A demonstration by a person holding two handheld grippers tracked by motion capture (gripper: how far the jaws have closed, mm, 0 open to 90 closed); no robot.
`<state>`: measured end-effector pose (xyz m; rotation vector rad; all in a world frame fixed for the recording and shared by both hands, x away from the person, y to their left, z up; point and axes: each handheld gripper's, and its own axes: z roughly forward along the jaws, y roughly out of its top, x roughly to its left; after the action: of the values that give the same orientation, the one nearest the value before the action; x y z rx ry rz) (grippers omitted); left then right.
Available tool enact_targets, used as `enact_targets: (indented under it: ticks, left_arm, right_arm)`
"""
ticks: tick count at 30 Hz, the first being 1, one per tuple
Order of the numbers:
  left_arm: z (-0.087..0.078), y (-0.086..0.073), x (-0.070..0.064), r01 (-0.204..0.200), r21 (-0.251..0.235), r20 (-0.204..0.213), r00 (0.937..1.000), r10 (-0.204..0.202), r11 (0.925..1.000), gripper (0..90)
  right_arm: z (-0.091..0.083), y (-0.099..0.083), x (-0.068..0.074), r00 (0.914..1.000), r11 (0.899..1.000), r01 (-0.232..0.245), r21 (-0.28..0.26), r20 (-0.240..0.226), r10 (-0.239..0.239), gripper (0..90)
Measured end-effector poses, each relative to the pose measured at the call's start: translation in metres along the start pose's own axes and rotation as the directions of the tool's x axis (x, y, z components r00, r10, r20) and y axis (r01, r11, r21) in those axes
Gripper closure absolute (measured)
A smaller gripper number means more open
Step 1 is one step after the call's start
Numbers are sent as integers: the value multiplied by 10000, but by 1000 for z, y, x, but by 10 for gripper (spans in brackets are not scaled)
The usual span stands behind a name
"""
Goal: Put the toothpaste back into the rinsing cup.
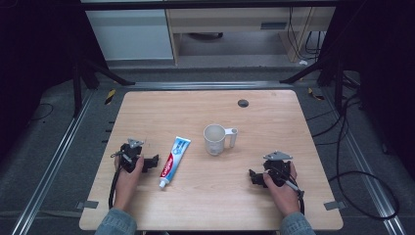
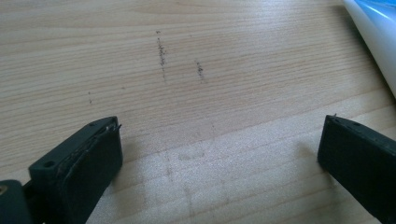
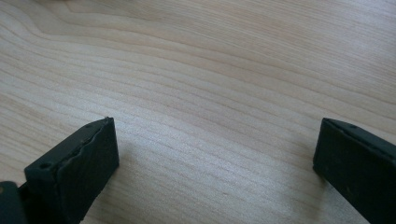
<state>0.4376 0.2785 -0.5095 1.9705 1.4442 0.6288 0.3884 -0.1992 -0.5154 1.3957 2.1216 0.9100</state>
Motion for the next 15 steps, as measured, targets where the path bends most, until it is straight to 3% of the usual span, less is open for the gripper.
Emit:
enact_targets:
  ticks: [15]
  left_arm:
    - [1,1,2,-111,17,137,9998,110,9999,0]
  right_arm:
    - [0,0,0,10000,10000,-5,20,2,5,4]
